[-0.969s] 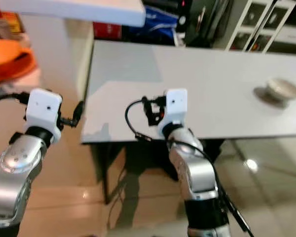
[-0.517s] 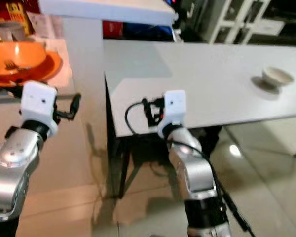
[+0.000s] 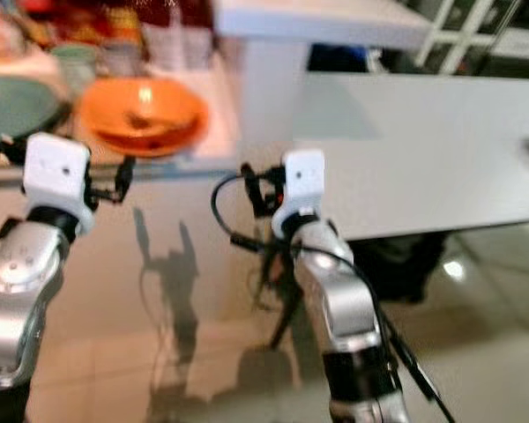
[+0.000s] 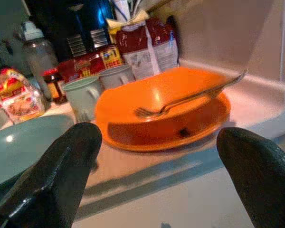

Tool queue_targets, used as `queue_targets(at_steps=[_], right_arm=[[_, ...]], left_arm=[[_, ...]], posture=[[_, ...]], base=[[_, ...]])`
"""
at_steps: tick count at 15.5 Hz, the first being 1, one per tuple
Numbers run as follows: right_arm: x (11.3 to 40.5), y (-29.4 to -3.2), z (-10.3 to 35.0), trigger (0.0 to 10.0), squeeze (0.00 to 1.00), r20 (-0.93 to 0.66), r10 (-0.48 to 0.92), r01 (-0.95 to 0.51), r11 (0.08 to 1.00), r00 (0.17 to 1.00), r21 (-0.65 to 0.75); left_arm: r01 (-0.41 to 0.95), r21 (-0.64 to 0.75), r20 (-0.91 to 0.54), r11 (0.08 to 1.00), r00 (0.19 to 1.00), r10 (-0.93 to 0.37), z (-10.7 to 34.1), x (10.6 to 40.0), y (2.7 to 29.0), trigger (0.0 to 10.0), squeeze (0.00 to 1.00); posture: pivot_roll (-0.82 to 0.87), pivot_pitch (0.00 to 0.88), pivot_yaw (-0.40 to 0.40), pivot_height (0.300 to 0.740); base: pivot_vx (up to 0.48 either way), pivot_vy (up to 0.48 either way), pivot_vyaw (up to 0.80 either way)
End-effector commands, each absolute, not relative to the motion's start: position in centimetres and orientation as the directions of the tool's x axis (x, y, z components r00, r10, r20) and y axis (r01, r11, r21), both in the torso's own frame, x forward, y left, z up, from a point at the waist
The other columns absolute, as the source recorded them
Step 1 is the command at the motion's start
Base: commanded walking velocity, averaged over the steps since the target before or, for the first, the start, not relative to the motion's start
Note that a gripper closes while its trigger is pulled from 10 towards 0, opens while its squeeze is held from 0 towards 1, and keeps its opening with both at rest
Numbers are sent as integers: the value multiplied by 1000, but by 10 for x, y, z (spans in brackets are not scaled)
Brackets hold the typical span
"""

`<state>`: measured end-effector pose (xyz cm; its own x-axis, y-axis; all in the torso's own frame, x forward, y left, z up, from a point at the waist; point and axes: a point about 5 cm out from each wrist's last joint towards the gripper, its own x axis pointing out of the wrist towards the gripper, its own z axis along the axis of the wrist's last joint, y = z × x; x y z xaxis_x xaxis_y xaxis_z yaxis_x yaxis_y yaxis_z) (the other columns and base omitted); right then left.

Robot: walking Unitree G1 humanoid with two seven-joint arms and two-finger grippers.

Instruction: Setting the table

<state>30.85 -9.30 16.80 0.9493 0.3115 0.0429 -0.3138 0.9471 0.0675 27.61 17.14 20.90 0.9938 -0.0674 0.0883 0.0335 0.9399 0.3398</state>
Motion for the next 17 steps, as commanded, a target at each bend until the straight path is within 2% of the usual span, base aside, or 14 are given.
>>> queue_targets(at_steps=[1, 13, 15, 17], right_arm=[[309, -101, 170, 10000, 0, 55, 282, -286, 955, 958, 77], [311, -103, 170, 10000, 0, 64, 265, -270, 959, 962, 91], [313, -104, 171, 10000, 0, 55, 260, -264, 961, 964, 82], [315, -106, 173, 10000, 0, 57, 253, -256, 964, 966, 77]], left_arm=[[55, 352, 95, 935, 991, -94, 210, 276, 167, 10000, 0], [74, 356, 92, 931, 989, -114, 211, 279, 165, 10000, 0], [38, 283, 120, 958, 990, -74, 217, 280, 169, 10000, 0], [50, 328, 120, 943, 988, -94, 217, 279, 168, 10000, 0]], posture=[[61, 0, -86, 740], [60, 0, -75, 740], [59, 0, -75, 740], [58, 0, -76, 740]], base=[[0, 480, 0], [0, 480, 0], [0, 0, 0], [0, 0, 400]])
